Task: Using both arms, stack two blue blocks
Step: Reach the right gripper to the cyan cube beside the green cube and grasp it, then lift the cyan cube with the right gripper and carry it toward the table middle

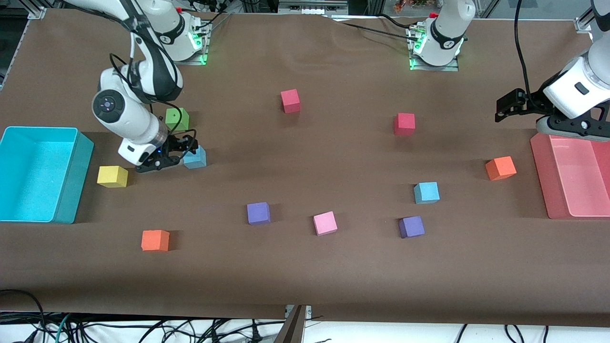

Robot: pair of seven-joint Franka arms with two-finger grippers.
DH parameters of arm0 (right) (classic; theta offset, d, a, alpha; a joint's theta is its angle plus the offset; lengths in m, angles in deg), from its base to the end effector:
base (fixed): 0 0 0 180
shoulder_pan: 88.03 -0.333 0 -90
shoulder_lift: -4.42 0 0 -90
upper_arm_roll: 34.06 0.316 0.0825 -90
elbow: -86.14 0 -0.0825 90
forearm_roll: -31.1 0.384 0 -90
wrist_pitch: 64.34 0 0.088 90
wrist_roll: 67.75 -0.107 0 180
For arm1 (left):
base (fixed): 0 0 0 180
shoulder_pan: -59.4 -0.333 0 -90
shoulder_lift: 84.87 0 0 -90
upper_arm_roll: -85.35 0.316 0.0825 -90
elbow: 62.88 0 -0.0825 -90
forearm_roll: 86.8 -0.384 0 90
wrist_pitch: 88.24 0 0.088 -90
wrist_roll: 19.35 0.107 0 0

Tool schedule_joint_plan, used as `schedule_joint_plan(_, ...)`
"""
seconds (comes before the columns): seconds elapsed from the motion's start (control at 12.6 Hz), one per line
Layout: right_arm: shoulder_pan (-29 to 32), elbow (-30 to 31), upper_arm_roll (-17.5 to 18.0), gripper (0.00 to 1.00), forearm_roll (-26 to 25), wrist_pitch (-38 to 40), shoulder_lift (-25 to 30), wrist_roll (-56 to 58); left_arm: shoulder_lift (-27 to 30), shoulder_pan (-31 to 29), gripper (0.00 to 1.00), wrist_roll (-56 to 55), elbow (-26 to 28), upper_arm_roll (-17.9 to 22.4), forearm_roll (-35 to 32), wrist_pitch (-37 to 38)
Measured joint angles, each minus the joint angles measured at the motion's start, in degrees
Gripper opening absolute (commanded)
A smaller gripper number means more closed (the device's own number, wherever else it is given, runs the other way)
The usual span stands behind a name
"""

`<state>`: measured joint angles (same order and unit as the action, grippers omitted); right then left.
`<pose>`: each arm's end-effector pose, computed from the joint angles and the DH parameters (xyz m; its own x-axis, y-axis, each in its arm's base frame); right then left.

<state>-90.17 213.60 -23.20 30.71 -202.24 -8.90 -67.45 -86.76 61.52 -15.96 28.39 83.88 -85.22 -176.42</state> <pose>0.5287 0.1222 0.2671 0.9717 0.2318 -0.0458 0.2301 -0.9724 -0.0393 0.5579 -0.0378 0.5931 0.9889 -0.1222 -0.0850 -0.1197 -0.9922 0.0335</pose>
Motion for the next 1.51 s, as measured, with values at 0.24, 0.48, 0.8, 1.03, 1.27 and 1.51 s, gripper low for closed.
schedule_joint_plan(0.24, -0.23, 0.45, 0.06, 0.99, 0.0, -3.16, -3.13, 0.0, 0.0, 0.0, 1.0, 0.0, -0.01, 0.0, 0.0, 0.05)
schedule_joint_plan(0.48, -0.31, 0.98, 0.08, 0.99, 0.0, -5.14, -4.67, 0.01, 0.0, 0.0, 1.0, 0.0, -0.02, 0.0, 0.0, 0.06)
schedule_joint_plan(0.8, -0.66, 2.69, 0.12, 0.7, 0.0, -7.95, -6.74, 0.0, 0.0, 0.0, 1.0, 0.0, -0.03, 0.0, 0.0, 0.08)
schedule_joint_plan(1.03, -0.89, 3.04, 0.12, 0.2, 0.0, -9.61, -7.16, 0.01, -0.01, 0.0, 1.0, 0.0, -0.03, 0.0, 0.0, 0.11)
schedule_joint_plan(1.27, -0.88, 2.86, 0.1, 0.19, 0.0, -9.74, -6.8, 0.01, -0.01, 0.0, 1.0, 0.0, -0.03, 0.0, 0.0, 0.22)
schedule_joint_plan(1.51, -0.88, 1.36, 0.1, 0.2, 0.0, -7.66, -4.89, 0.03, -0.01, 0.01, 1.0, -1.19, -0.03, 0.0, 0.0, 0.41)
